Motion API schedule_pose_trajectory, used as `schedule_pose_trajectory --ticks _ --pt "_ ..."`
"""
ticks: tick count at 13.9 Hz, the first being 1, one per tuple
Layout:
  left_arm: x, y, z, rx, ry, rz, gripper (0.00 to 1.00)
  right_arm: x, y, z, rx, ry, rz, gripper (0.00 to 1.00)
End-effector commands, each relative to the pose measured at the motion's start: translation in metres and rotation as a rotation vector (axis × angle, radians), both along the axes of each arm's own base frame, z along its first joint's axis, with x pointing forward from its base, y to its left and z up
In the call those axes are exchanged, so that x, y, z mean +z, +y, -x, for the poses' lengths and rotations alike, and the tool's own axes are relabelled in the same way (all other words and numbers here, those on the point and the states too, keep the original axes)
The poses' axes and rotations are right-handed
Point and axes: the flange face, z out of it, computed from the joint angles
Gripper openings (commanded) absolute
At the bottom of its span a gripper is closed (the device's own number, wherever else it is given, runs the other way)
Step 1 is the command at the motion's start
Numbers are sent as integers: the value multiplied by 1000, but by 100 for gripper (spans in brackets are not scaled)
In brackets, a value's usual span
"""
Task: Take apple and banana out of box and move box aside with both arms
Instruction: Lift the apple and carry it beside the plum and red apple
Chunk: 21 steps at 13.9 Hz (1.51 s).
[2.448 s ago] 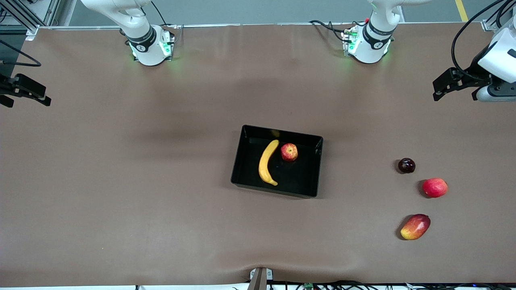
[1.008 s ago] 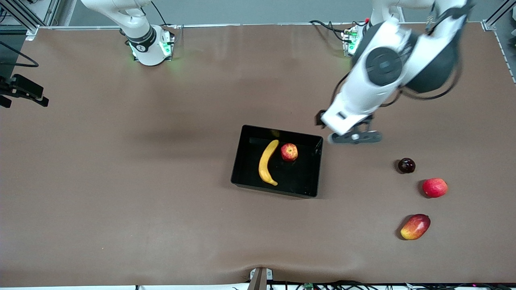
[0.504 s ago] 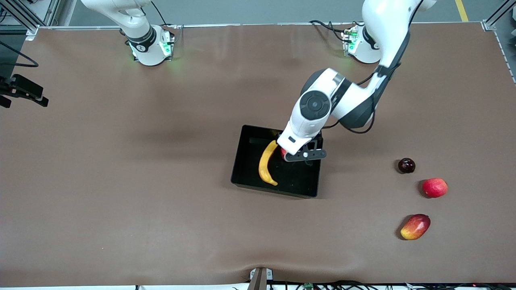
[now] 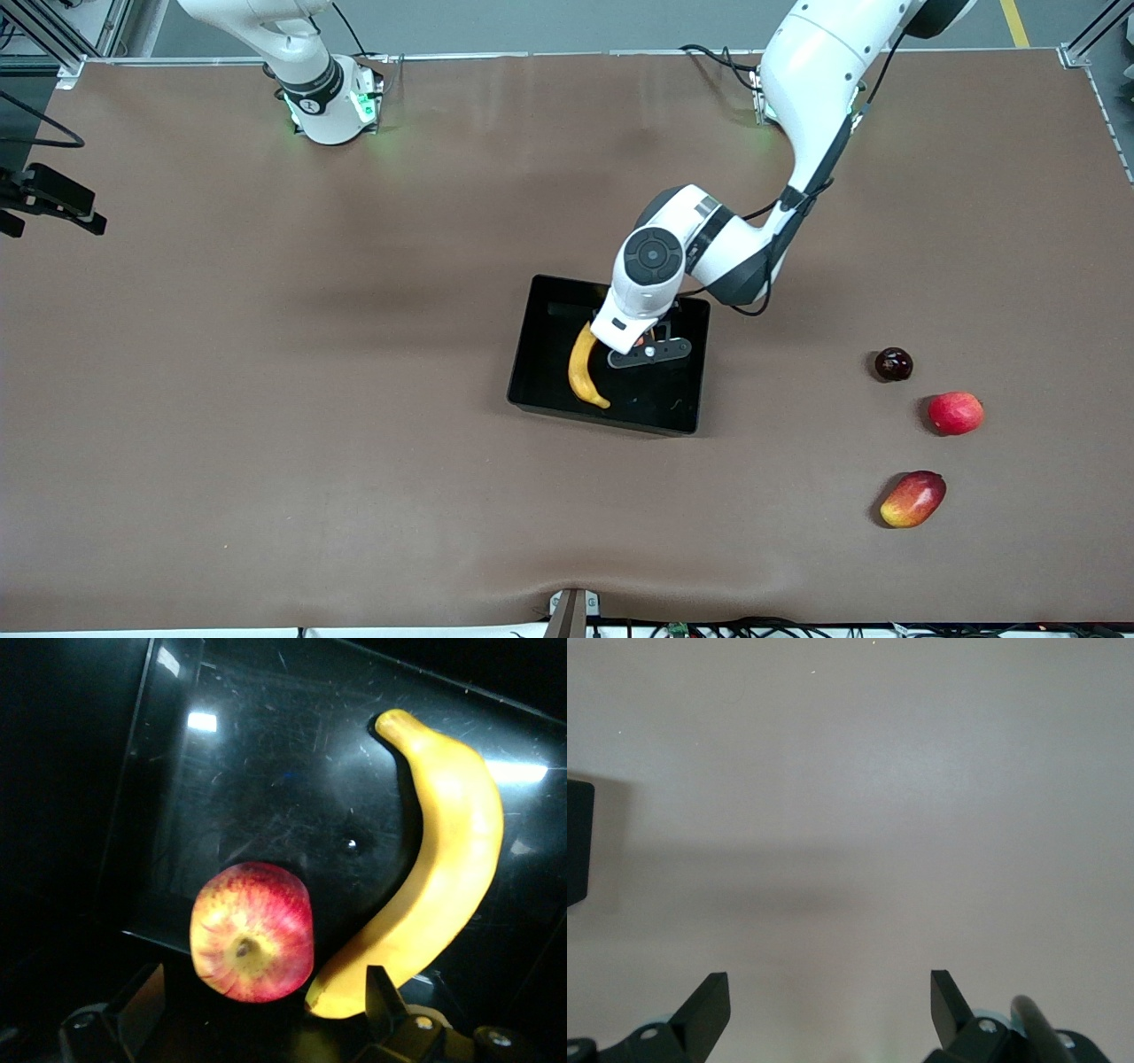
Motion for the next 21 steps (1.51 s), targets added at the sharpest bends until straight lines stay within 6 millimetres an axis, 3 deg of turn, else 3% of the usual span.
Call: schedule_pose_trajectory --ticks 1,4,5,6,7,10,12,14,17,19,21 --pt "-16 2 -3 -11 -27 -36 100 6 -5 5 -3 -10 -6 100" --pt "-27 2 -2 -29 -36 -46 96 6 -5 5 -3 -10 -6 100" --pt "-28 2 -2 -27 -37 -45 73 6 -5 5 -3 -10 -6 100" --pt "-28 1 -2 -27 -39 -42 34 6 -5 5 -4 -8 -8 100" --pt "-22 1 -4 -27 -47 -38 2 6 -6 5 -5 -8 -11 100" --pt "7 3 -12 -24 -79 -23 0 6 -9 5 -11 -9 -14 100" --pt "54 10 -16 -17 -112 -23 0 6 -10 5 -14 -9 -19 100" --pt "105 29 -25 -13 -150 -21 0 6 -10 5 -14 -9 -19 100" --pt "161 94 -48 -60 -152 -37 0 6 -9 5 -12 -9 -19 100" --pt "172 139 -64 -100 -124 -57 0 6 -10 5 -14 -9 -19 100" --pt "169 192 -82 -108 -86 -72 0 6 -10 5 -14 -9 -19 100"
